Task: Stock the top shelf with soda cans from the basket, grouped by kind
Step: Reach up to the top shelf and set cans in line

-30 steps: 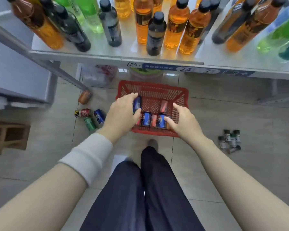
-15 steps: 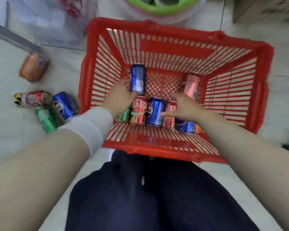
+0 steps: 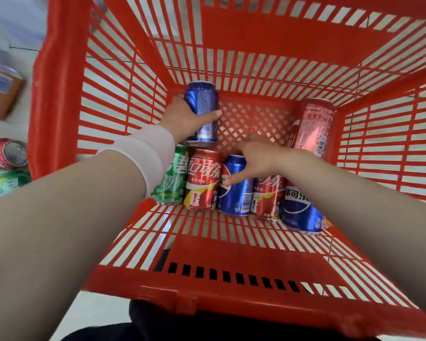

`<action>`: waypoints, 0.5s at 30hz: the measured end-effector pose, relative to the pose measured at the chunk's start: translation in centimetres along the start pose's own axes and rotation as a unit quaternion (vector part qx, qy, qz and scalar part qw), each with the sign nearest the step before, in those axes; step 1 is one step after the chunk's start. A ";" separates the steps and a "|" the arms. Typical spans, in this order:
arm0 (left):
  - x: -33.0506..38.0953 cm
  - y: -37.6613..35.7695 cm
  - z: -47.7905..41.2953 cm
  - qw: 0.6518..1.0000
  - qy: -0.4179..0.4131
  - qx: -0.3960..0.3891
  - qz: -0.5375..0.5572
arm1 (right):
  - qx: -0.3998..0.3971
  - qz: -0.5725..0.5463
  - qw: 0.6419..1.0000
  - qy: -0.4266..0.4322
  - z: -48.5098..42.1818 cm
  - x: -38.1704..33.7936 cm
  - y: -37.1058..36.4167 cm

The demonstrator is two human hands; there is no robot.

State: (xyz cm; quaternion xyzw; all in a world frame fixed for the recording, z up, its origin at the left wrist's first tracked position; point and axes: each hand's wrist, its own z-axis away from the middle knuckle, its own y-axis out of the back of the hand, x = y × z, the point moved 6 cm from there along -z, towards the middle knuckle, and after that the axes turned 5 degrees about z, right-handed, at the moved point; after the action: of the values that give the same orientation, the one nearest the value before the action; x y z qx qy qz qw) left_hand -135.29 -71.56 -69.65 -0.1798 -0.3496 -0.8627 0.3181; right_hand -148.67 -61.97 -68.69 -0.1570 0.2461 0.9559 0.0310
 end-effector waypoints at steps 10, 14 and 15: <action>1.0 -0.2 0.4 0.997 -0.013 -0.005 0.072 | 0.030 -0.095 0.995 0.008 0.2 0.1 -0.1; 0.9 0.4 1.6 0.978 0.008 0.000 0.210 | 0.026 -0.097 0.995 0.000 0.4 0.2 0.0; 0.8 0.6 2.1 0.968 0.019 0.003 0.250 | 0.027 -0.100 0.995 -0.001 0.6 0.2 0.2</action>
State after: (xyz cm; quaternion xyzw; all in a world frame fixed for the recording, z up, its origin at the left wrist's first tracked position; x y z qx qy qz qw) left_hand -135.26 -70.70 -67.47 -0.2445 -0.2898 -0.7578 0.5310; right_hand -149.02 -61.87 -68.20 -0.1786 0.2549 0.9413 0.1307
